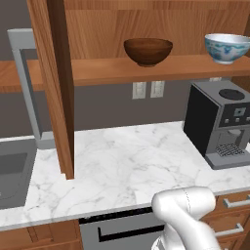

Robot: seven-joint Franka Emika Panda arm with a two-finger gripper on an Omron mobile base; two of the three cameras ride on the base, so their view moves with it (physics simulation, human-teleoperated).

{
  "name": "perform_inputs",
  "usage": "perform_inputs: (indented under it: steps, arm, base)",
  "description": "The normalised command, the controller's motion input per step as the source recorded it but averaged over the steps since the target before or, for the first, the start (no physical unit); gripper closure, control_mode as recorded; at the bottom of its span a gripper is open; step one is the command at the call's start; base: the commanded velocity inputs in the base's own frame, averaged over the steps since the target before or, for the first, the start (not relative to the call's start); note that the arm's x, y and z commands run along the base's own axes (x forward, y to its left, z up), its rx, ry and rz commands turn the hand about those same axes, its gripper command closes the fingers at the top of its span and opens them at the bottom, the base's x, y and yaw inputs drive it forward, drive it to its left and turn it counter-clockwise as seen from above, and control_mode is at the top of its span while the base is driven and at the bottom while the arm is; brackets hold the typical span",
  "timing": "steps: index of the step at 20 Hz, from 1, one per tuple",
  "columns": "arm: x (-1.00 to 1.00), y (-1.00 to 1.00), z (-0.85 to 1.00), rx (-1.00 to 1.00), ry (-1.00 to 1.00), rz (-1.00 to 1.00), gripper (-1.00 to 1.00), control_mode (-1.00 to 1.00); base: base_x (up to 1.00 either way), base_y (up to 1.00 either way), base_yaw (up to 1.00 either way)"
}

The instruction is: Move the bowls from the cabinet to the plates on the dining table.

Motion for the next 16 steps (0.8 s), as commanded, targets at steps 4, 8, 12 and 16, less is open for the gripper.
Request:
perform_inputs:
  steps: [4,8,12,16]
  arm:
    - [0.11,0.52,0.01,-0.37,-0.06,-0.16,-1.0,-1.0]
    - [0.4,0.36,0.06,-0.25,-0.08,-0.21,-1.0,-1.0]
    - [0.51,0.07,0.08,-0.11,-0.14,-0.21,-1.0,-1.0]
    - [0.61,0.0,0.13,-0.06,-0.09,-0.2,-1.0,-1.0]
  base:
    - [0.0,0.0,0.0]
    - [0.0,0.0,0.0]
    - [0.0,0.0,0.0]
    - [0.0,0.0,0.0]
